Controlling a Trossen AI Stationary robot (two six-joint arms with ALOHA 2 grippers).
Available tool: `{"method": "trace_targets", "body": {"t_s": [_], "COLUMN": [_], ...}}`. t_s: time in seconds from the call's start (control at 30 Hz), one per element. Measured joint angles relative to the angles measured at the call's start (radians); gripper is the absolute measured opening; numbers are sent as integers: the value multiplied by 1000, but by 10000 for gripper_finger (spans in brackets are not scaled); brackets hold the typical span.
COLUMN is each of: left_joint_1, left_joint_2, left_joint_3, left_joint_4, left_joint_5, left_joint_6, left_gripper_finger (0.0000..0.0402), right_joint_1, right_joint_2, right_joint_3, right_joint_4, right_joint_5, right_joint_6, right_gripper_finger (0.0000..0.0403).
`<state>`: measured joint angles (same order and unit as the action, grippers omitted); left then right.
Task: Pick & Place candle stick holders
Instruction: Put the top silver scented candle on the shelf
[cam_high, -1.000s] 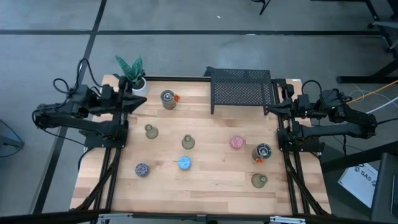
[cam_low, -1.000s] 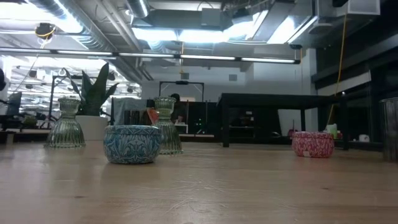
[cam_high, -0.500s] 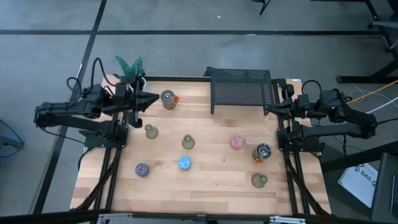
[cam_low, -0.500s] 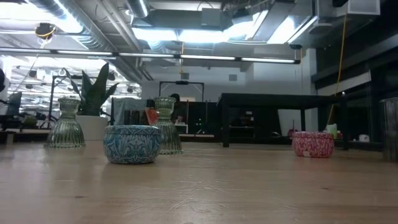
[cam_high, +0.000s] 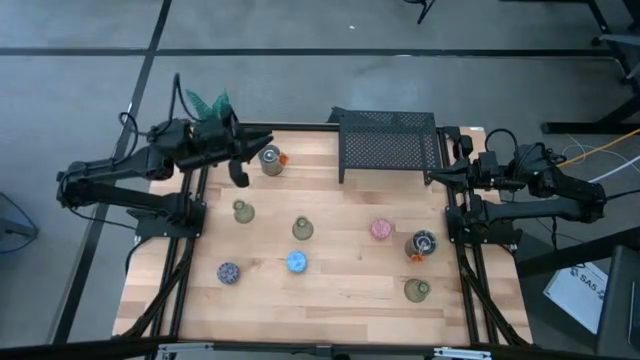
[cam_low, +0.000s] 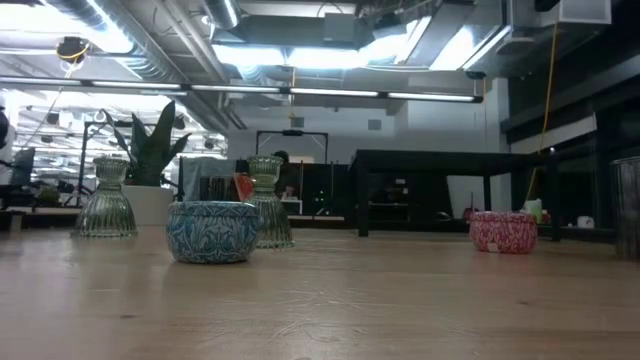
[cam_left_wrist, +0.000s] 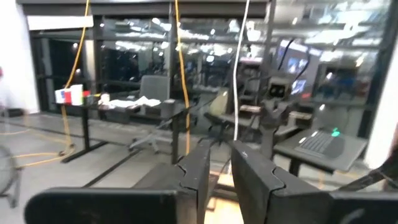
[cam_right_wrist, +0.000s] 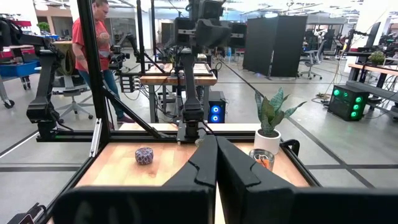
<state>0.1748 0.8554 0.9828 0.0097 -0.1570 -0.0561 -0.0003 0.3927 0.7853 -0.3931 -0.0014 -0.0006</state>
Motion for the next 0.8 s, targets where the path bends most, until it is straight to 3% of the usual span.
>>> {"method": "trace_targets", "body": {"t_s": [0.4,0.8], "left_joint_1": [134,235], "left_joint_2": [128,205], "left_joint_3": [106,108], "left_joint_4": [-192,-388], "left_joint_5": [50,54], "left_joint_6": [16,11], "left_gripper_finger": [117,206], "right_joint_1": [0,0], "right_joint_2": [0,0], "right_joint_3": [0,0], "right_joint_4": [0,0], "right_joint_5": [0,0], "right_joint_6": [0,0], "right_gripper_finger": [7,7]}}
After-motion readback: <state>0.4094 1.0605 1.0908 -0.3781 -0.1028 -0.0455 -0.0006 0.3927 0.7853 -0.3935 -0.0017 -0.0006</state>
